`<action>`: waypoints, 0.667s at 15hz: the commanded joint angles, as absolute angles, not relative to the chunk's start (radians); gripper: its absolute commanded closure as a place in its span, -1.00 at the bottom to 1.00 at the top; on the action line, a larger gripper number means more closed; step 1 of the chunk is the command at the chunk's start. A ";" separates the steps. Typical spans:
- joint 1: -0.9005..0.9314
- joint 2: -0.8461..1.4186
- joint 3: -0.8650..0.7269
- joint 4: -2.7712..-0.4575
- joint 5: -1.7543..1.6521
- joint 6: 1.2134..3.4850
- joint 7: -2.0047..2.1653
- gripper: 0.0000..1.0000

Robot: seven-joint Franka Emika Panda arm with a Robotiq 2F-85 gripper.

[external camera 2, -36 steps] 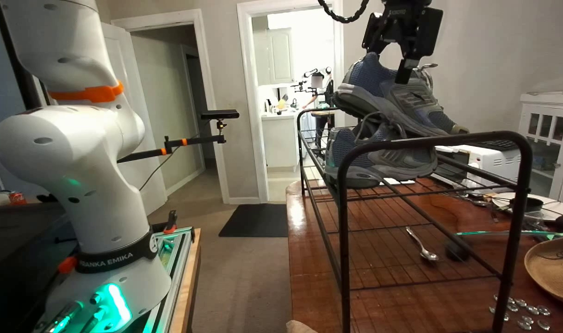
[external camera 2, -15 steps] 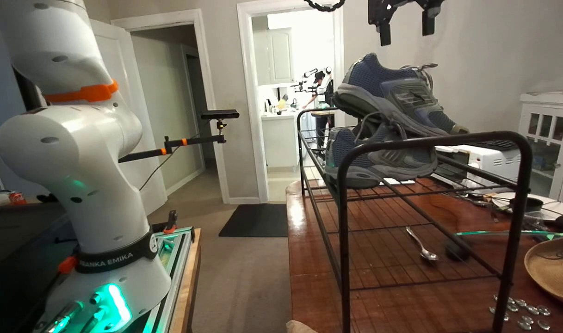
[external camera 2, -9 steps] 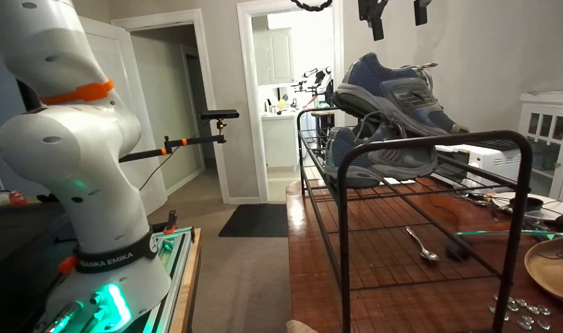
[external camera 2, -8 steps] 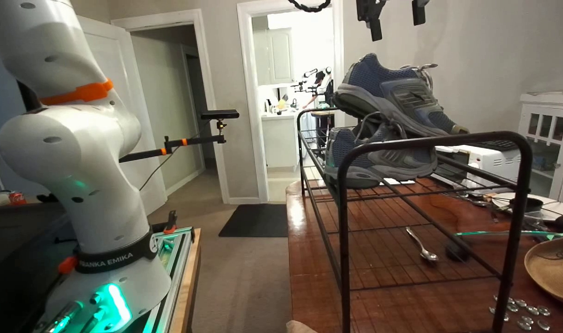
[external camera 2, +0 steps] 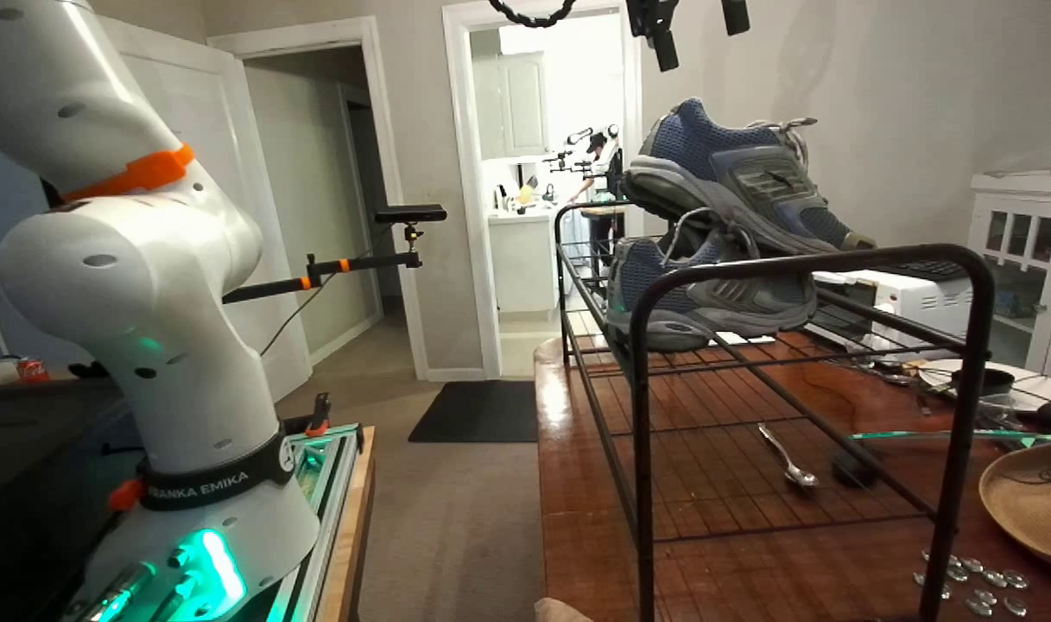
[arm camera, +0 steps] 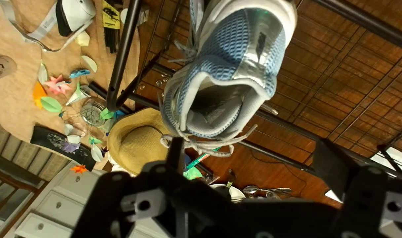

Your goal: Place a shoe on top of its counterpart

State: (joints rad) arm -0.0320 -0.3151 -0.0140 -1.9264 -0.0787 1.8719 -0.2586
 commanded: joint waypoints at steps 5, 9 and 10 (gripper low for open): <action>-0.033 -0.474 0.011 -2.094 -0.163 1.947 -0.099 -1.00; -0.038 -0.529 0.021 -2.135 -0.187 1.944 -0.034 -1.00; -0.041 -0.543 0.024 -2.145 -0.195 1.943 -0.019 -1.00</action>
